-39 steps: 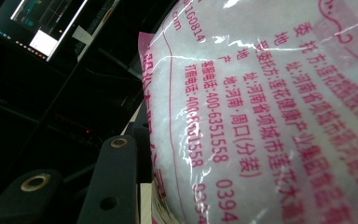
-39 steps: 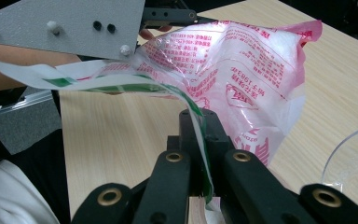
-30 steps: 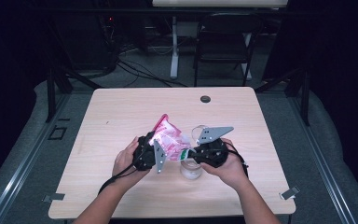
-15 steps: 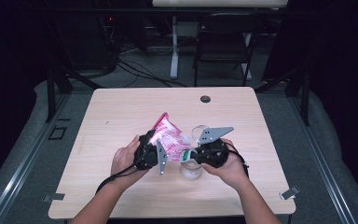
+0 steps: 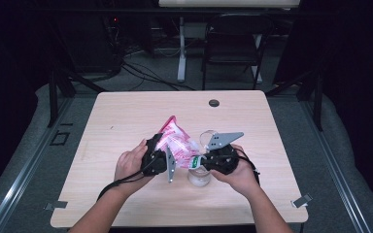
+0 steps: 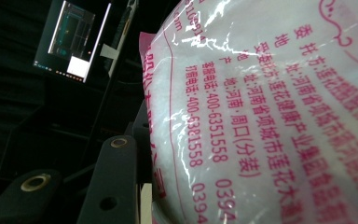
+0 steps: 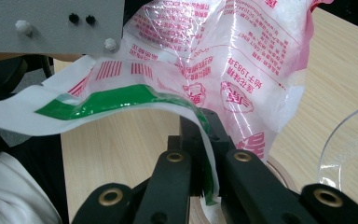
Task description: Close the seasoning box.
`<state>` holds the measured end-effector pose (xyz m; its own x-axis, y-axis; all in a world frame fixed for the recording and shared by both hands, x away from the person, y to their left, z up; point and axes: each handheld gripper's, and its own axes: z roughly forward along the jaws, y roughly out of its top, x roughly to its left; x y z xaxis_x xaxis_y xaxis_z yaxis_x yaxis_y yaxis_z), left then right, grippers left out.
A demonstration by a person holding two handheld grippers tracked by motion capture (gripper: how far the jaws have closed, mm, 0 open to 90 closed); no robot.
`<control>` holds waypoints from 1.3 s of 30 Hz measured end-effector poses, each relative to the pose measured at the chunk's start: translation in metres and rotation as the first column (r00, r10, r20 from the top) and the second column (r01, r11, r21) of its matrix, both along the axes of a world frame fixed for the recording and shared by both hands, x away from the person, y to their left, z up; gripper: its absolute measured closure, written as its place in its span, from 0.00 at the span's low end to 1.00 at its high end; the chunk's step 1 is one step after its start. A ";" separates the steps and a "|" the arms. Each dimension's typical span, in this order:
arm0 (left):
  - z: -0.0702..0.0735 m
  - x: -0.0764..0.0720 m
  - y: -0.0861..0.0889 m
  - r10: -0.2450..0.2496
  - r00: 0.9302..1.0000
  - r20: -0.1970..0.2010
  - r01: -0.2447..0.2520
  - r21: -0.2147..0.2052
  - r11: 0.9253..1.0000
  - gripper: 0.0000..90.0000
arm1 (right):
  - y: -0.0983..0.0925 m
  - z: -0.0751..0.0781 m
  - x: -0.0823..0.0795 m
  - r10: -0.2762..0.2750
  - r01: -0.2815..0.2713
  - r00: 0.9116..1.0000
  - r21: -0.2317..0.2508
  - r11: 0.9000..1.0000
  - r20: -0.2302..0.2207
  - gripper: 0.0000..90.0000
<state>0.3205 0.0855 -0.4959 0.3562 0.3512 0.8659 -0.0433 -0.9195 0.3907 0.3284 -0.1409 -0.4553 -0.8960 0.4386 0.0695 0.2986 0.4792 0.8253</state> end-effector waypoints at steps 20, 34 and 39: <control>0.003 -0.001 -0.005 -0.013 0.999 0.033 0.011 0.069 0.998 0.67 | -0.003 -0.001 0.001 -0.008 0.008 1.000 0.012 1.000 -0.004 1.00; 0.005 -0.001 -0.009 -0.024 0.999 0.048 0.019 0.089 0.996 0.68 | -0.006 -0.005 0.005 -0.018 0.018 1.000 0.010 1.000 -0.021 1.00; 0.004 -0.002 -0.010 -0.021 0.999 0.045 0.017 0.094 0.995 0.68 | -0.006 -0.005 0.005 -0.026 0.026 1.000 0.003 1.000 -0.015 1.00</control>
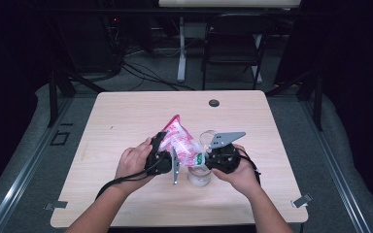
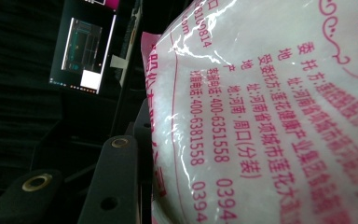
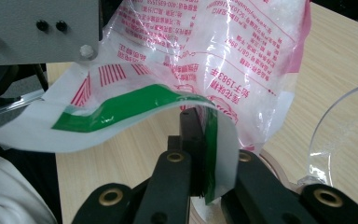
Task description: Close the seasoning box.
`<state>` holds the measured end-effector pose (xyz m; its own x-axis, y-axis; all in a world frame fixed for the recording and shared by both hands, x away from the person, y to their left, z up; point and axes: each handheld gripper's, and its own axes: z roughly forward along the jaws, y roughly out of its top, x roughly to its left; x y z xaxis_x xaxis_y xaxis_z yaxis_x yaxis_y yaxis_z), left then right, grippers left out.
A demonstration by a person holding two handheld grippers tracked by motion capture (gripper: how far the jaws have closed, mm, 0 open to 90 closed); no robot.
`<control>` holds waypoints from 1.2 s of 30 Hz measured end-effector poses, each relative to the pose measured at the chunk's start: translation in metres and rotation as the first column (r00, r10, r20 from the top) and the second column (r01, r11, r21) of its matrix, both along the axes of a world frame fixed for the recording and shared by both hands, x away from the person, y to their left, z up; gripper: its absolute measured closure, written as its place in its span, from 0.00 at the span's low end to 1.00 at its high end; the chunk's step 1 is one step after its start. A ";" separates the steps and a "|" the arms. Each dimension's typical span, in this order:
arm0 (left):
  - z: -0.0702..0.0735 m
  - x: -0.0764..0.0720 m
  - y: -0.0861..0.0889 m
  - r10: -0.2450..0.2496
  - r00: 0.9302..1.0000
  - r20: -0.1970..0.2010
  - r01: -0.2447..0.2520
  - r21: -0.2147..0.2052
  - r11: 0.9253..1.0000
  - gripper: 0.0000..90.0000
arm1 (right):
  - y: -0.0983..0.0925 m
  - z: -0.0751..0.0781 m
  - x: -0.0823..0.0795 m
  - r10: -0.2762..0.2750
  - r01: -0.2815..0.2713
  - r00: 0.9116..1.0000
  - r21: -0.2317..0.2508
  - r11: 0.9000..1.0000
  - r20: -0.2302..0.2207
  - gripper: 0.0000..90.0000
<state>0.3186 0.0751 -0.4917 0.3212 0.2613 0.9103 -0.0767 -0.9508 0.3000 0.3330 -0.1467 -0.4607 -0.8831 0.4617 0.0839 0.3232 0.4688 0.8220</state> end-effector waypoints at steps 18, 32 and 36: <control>0.000 -0.001 -0.004 -0.018 1.000 0.013 0.018 0.012 1.000 0.68 | 0.002 -0.003 0.001 -0.019 0.019 1.000 -0.018 1.000 0.006 1.00; 0.001 -0.002 -0.004 -0.022 0.999 0.025 0.022 0.023 1.000 0.69 | 0.002 -0.006 0.002 -0.020 0.020 1.000 -0.024 1.000 -0.004 1.00; 0.001 -0.002 -0.004 -0.025 0.999 0.031 0.024 0.026 0.999 0.69 | 0.002 -0.007 0.003 -0.017 0.017 1.000 -0.028 0.999 -0.006 1.00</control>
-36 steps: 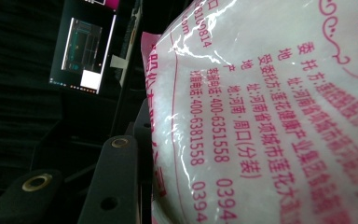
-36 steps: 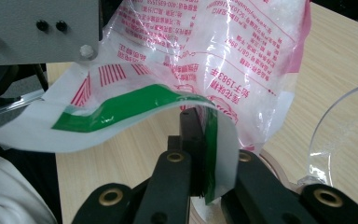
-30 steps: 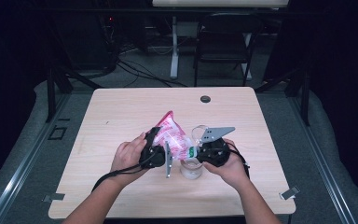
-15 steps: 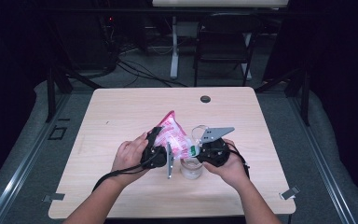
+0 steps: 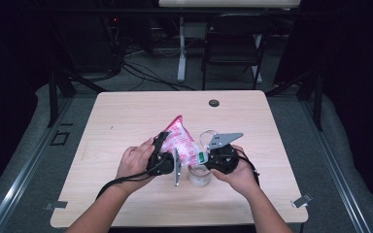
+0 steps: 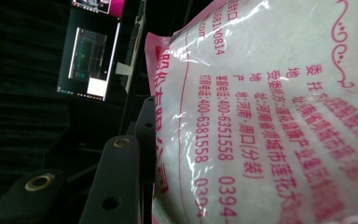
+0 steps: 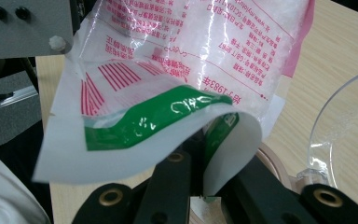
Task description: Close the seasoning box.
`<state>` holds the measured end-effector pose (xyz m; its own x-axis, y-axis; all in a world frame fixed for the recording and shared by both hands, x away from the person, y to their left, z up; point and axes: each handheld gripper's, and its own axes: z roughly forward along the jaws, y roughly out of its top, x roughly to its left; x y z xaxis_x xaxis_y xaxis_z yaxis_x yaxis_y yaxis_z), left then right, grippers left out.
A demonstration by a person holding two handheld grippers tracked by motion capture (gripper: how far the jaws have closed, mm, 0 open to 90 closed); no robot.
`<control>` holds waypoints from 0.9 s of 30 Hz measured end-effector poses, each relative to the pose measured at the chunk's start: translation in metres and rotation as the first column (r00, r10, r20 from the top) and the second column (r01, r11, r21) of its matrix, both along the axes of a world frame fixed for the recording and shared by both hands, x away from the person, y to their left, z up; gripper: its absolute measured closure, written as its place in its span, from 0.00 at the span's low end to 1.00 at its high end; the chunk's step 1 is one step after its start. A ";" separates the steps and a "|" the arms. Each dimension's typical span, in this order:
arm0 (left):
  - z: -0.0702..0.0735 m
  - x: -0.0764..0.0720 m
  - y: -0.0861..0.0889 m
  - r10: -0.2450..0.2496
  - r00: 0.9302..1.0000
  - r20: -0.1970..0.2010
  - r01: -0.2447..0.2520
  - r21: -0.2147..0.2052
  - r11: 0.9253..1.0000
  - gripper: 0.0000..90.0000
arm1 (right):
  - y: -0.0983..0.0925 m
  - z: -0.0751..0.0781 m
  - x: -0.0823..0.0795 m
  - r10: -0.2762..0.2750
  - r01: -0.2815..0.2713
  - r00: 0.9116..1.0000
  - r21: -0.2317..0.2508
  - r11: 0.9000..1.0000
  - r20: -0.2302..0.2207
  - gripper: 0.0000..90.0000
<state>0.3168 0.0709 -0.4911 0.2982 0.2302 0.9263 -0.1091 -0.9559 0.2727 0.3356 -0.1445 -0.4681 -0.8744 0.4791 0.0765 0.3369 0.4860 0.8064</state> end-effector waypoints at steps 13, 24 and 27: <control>0.002 -0.001 -0.001 -0.008 1.000 0.022 0.008 0.019 1.000 0.69 | 0.000 -0.002 0.001 0.001 -0.001 1.000 -0.001 1.000 -0.008 1.00; 0.004 -0.003 -0.003 -0.008 0.999 0.049 0.006 0.052 0.999 0.69 | 0.000 -0.002 0.001 0.001 -0.001 1.000 -0.004 1.000 -0.007 1.00; 0.005 -0.004 -0.003 -0.005 0.998 0.059 0.002 0.063 0.998 0.69 | 0.000 -0.003 0.001 0.002 -0.002 1.000 -0.003 1.000 -0.007 1.00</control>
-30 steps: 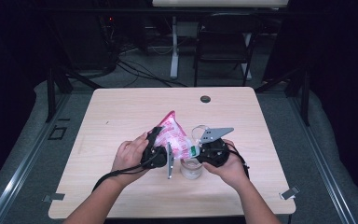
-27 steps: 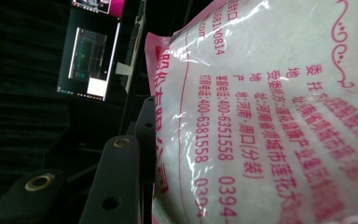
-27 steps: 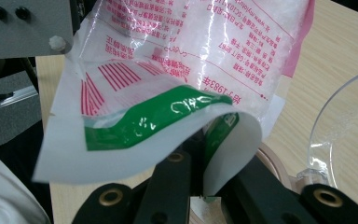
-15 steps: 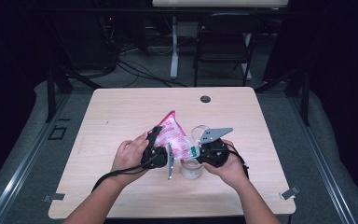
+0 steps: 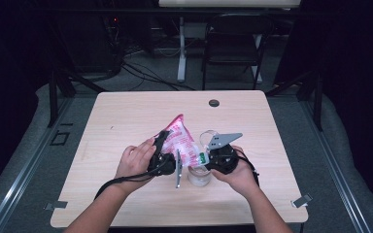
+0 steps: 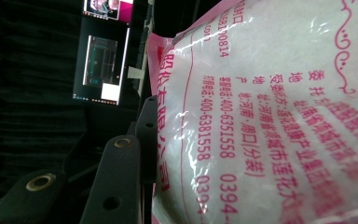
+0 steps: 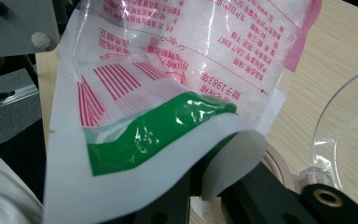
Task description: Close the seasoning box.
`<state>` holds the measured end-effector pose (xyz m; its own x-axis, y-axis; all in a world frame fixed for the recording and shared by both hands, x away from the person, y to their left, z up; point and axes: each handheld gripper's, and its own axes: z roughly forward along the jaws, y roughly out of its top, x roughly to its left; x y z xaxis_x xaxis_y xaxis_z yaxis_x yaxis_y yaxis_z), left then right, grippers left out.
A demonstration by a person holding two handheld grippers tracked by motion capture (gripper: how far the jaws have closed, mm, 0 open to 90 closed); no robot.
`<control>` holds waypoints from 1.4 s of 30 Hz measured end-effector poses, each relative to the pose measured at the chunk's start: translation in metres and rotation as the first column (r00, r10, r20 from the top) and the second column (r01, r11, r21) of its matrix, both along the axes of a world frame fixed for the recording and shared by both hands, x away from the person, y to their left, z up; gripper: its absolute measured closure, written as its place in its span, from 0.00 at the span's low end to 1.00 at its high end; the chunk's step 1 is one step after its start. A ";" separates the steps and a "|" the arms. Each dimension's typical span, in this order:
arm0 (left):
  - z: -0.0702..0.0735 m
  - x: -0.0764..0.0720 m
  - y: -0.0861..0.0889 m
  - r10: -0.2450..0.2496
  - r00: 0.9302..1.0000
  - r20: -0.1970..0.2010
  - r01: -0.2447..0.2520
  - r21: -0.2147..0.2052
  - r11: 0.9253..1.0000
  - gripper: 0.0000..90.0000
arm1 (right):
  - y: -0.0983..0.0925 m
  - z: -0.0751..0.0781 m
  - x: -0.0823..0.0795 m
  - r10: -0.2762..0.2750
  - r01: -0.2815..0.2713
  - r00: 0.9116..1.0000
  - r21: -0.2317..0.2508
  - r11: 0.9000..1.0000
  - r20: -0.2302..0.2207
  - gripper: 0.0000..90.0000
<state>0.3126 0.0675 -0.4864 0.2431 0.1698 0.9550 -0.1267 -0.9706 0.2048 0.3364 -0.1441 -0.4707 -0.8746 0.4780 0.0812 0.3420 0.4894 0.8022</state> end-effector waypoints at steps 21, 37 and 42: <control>0.003 -0.003 -0.003 -0.009 1.000 0.028 0.008 0.032 0.999 0.71 | -0.001 -0.001 0.001 -0.002 0.002 1.000 0.007 1.000 -0.002 1.00; 0.004 -0.004 -0.004 -0.015 0.999 0.035 0.013 0.036 0.999 0.72 | -0.001 -0.003 0.002 0.004 -0.003 1.000 0.005 1.000 -0.011 1.00; 0.005 -0.004 -0.004 -0.012 0.999 0.037 0.011 0.037 0.999 0.72 | -0.001 -0.004 0.002 0.004 -0.004 1.000 0.001 1.000 -0.014 1.00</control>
